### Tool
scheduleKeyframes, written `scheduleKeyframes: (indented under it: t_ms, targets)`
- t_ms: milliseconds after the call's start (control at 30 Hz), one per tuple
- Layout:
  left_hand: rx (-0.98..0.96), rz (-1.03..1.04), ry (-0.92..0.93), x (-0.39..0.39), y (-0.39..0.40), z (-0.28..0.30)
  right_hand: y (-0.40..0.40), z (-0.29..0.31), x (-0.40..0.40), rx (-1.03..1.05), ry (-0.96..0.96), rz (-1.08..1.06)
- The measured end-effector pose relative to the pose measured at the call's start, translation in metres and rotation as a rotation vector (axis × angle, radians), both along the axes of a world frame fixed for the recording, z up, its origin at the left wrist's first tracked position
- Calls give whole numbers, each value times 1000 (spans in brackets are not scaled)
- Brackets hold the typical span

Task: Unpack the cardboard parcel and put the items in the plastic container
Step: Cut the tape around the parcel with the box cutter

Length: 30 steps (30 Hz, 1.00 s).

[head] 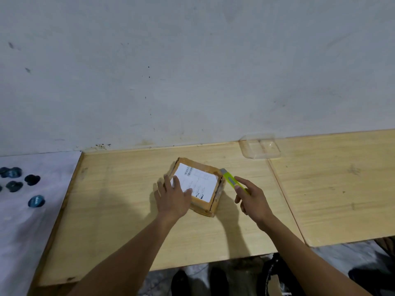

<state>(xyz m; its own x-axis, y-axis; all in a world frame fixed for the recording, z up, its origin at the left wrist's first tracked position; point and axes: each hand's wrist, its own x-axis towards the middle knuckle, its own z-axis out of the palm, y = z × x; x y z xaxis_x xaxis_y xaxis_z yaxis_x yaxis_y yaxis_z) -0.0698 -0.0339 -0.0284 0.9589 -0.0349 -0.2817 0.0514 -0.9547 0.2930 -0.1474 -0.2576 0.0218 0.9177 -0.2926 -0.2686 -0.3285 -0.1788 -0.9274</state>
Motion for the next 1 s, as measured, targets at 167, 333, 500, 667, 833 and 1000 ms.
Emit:
scheduleKeyframes:
  t_ms: [167,333,500,667,833,1000]
  targets:
    - [-4,35,138,-4,-14,-6,-2,-2,8,-1,-13,17]
    - [26,-106,123,8,1,-4,-7,-8,10,-6,-4,28]
    - [28,-284,150,34,26,-2,-10,-16,9,22,20,33]
    - [86,-196,145,34,17,6,-15,-21,15,-8,31,43]
    - [-16,-49,148,2,-13,-1,-12,-24,29,-35,44,69]
    - [-9,-155,114,12,-1,-8,-8,-26,38,-66,47,91]
